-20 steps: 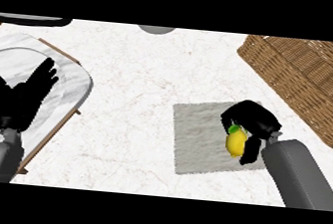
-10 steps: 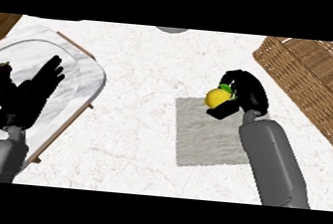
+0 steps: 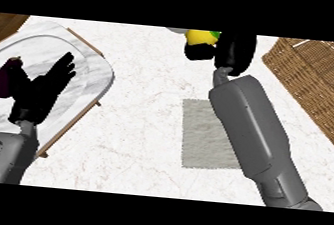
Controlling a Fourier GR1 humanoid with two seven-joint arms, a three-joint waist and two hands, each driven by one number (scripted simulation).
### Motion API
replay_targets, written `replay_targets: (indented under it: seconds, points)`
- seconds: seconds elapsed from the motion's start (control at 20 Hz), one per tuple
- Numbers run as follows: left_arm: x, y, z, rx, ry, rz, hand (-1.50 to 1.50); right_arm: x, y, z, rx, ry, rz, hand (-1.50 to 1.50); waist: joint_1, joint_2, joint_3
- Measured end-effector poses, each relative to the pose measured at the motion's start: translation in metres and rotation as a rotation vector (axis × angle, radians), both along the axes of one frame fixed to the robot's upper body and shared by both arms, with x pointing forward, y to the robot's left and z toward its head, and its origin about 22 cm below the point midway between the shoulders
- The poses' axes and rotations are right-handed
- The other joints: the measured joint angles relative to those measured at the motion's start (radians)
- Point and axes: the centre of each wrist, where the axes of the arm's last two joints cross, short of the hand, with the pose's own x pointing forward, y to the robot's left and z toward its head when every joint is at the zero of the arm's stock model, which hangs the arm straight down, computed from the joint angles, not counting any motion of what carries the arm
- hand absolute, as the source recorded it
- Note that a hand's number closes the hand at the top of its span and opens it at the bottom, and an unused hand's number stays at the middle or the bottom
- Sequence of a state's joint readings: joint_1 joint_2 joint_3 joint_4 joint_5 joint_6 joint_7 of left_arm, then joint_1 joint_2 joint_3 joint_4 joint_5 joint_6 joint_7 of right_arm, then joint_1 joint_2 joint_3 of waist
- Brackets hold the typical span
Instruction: Pick the lemon from the placemat and place it in the basket
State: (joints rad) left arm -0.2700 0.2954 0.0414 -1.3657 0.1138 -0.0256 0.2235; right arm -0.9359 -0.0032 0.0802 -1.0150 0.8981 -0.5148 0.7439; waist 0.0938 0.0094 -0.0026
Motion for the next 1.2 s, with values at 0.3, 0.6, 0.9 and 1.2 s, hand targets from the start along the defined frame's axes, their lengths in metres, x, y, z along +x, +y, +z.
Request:
replay_targets:
  seconds: [0.3,0.6,0.9,1.2]
  points:
    - [0.001,0.002,-0.002,0.003,0.008,0.026,0.0,0.014,0.045,0.051,-0.059,-0.052,-0.132,1.5,-0.025,-0.002,0.0]
    - [-0.007,0.012,-0.002,0.001,0.002,0.047,0.0,0.033,0.051,0.093,-0.125,-0.093,-0.215,1.5,-0.04,0.0,0.0]
    - [-0.007,0.011,-0.002,0.004,-0.001,0.05,0.0,0.051,0.024,0.13,-0.139,-0.134,-0.32,1.5,-0.05,0.003,0.001]
    - [-0.004,0.014,0.003,0.001,-0.003,0.053,0.0,0.066,-0.016,0.144,-0.2,-0.113,-0.452,1.5,-0.054,0.004,0.001]
